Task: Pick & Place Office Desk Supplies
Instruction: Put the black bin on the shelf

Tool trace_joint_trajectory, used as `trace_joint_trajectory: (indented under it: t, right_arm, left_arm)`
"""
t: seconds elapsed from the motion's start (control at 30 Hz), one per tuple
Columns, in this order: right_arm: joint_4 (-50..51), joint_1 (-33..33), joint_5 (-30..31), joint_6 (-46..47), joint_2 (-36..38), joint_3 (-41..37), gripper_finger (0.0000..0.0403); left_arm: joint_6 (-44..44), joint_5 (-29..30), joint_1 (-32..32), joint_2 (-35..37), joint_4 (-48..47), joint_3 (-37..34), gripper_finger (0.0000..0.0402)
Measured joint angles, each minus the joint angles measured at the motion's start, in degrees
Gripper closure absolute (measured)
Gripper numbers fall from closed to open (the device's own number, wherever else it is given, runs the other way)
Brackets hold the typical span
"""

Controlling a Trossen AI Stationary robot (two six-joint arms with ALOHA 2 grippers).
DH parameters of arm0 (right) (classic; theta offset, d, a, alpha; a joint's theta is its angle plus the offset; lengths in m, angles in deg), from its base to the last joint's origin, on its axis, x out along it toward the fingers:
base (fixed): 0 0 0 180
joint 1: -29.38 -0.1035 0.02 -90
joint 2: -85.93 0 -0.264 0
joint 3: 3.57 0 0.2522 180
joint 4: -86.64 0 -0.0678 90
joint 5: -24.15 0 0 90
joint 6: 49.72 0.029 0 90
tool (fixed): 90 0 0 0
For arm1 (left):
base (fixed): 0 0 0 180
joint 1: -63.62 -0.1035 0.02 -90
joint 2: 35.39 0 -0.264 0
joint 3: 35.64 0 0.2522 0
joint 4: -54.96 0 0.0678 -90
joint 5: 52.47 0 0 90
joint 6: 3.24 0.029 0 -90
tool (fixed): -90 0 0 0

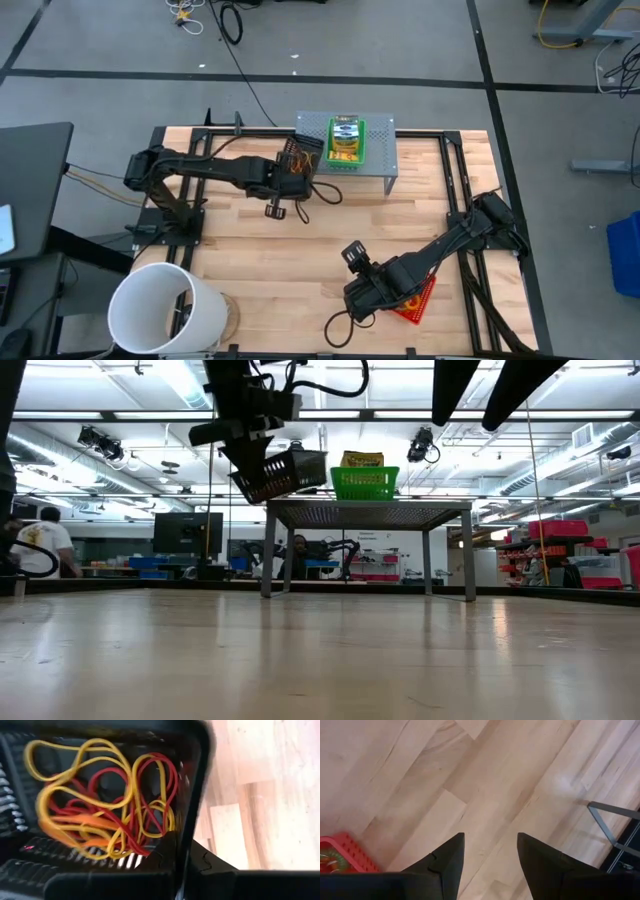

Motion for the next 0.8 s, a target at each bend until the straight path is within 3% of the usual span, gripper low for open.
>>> trace_joint_trajectory:
  t: [0.23,0.43,0.57,0.8]
  right_arm:
    - [-0.01,0.0,-1.16,-0.15,0.0,0.0,0.0213]
    - [-0.08,0.02,-1.56,-0.13,-0.02,0.0,0.0213]
    - [-0.14,0.02,-2.13,0.73,-0.02,0.0,0.0213]
    - [-0.09,-0.26,-2.84,1.77,-0.04,0.0,0.0213]
  left_arm:
    - [-2.2,-0.02,-0.06,-0.07,-8.68,7.04,0.0398]
    - [-0.3,-6.24,-2.1,-1.31,-9.88,11.81,0.0398]
    - [1.25,-9.88,-4.68,-5.21,-11.43,15.57,0.0398]
    - [2.51,-9.94,-6.52,-12.55,-17.15,23.53,0.0398]
